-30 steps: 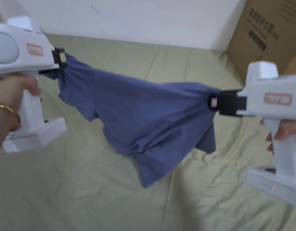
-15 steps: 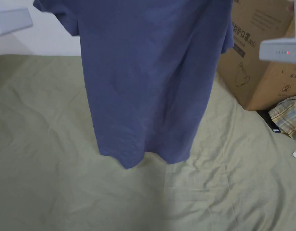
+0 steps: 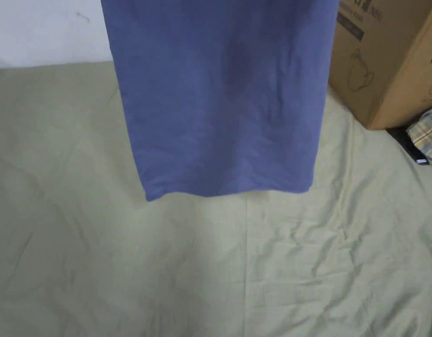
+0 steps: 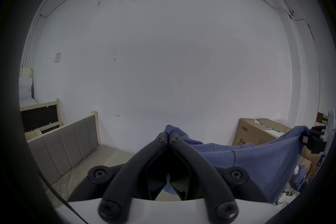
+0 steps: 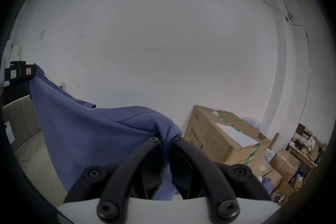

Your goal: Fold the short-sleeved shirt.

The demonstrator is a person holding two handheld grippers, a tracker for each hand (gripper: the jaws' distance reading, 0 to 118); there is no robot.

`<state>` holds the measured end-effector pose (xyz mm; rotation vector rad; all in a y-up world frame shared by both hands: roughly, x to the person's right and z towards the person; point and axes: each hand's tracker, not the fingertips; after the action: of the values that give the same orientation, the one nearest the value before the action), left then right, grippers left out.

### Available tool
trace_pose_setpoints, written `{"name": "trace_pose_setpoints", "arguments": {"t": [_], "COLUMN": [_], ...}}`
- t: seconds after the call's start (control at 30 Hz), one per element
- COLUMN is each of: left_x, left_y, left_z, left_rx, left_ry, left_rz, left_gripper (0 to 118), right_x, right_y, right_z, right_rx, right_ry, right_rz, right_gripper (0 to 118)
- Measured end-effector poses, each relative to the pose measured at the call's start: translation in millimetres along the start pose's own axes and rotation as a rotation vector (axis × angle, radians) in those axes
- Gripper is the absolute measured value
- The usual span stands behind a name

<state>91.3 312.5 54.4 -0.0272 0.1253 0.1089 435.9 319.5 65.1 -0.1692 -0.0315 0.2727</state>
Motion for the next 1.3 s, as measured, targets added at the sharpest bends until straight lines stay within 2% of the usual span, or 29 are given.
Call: {"name": "trace_pose_setpoints", "arguments": {"t": [0.13,0.2,0.3,0.37,0.5,0.63,0.83,0.87,1.13,1.2,1.3], "left_x": [14,19,23,25,18,10,-18,-25,-61,-69,-78], "left_y": [-5,-10,-19,-26,-57,-109,-203,-221,-354,-385,-424], "left_z": [-33,-47,-60,-65,-77,-74,-37,-25,105,140,187], "left_rx": [0.017,0.023,0.042,0.089,0.011,-0.095,-0.270,-0.306,-0.475,-0.517,-0.568], "left_ry": [0.025,0.024,0.018,-0.007,-0.025,-0.029,-0.027,-0.010,-0.005,0.003,0.026], "left_rz": [-0.029,-0.027,-0.020,-0.047,-0.075,-0.051,0.016,0.025,0.001,0.002,0.026], "left_gripper": [0,0,0,0,0,0,0,0,0,0,0], "right_x": [-5,-8,-13,-18,-23,-35,-50,-53,-74,-80,-88], "right_y": [5,4,-2,-10,-39,-91,-191,-210,-365,-402,-449], "right_z": [-26,-38,-53,-61,-74,-71,-43,-34,67,96,135], "right_rx": [0.025,0.050,0.076,0.088,0.071,0.001,-0.139,-0.170,-0.405,-0.436,-0.495], "right_ry": [-0.074,-0.099,-0.143,-0.162,-0.153,-0.114,0.014,0.033,0.200,0.224,0.266], "right_rz": [0.008,-0.033,-0.032,-0.006,-0.018,-0.022,-0.047,-0.084,-0.180,-0.150,-0.146], "right_gripper": [4,4,4,4,4,4,4,4,4,4,4]}}
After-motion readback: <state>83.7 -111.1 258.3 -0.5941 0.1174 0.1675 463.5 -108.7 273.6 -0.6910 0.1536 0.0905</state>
